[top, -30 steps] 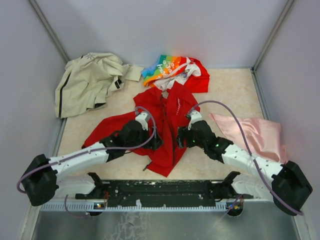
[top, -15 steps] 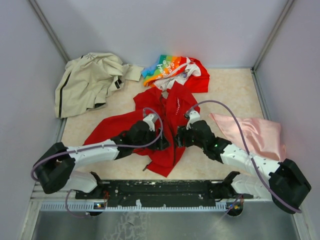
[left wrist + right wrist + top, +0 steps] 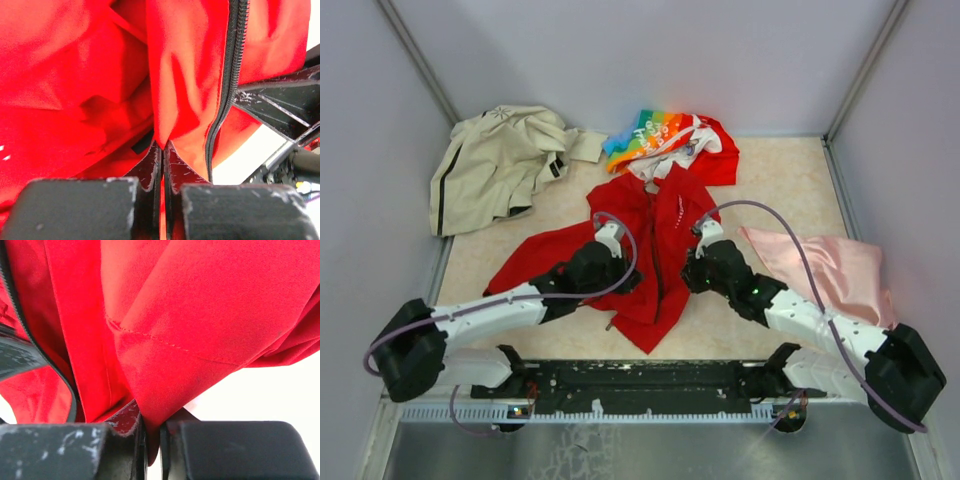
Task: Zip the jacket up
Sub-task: Adjust the jacket at the center of the board.
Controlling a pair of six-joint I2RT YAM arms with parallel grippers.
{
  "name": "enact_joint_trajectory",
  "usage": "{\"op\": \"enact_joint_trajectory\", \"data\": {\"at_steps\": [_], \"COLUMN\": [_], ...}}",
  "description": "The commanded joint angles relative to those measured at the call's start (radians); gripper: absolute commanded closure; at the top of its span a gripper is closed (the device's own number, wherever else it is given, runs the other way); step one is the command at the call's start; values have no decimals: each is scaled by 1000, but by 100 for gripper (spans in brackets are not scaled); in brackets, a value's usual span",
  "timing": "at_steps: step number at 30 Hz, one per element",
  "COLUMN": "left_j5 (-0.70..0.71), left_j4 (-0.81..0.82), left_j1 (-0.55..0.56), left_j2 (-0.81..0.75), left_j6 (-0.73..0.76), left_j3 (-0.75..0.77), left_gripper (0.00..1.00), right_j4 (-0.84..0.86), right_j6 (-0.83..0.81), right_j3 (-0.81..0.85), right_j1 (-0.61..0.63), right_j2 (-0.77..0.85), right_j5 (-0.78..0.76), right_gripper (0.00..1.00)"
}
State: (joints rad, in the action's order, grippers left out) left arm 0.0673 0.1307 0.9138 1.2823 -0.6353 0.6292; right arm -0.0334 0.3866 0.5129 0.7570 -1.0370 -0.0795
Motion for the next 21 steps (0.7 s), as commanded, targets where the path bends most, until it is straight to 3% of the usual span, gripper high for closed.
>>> {"op": "enact_joint_trajectory", "data": {"at_steps": [1, 6, 12, 21], "left_j5": [242, 389, 417, 588], "left_j4": [-94, -220, -330, -451], "left_j1": [-5, -58, -222, -316], "left_j2": [-142, -296, -427, -455], "left_j6": [51, 107, 141, 146], "left_j3": [7, 31, 62, 232], "left_gripper": [100, 100, 100, 100], "right_j4": [-70, -140, -200, -354], "right_j6": [-52, -99, -174, -296], "right_j3": [117, 218, 380, 828], "right_j1": [-4, -75, -156, -314], "right_j2": [33, 38, 0, -140], "right_j5": [-80, -102, -117, -128], "right_gripper": [96, 100, 100, 100]}}
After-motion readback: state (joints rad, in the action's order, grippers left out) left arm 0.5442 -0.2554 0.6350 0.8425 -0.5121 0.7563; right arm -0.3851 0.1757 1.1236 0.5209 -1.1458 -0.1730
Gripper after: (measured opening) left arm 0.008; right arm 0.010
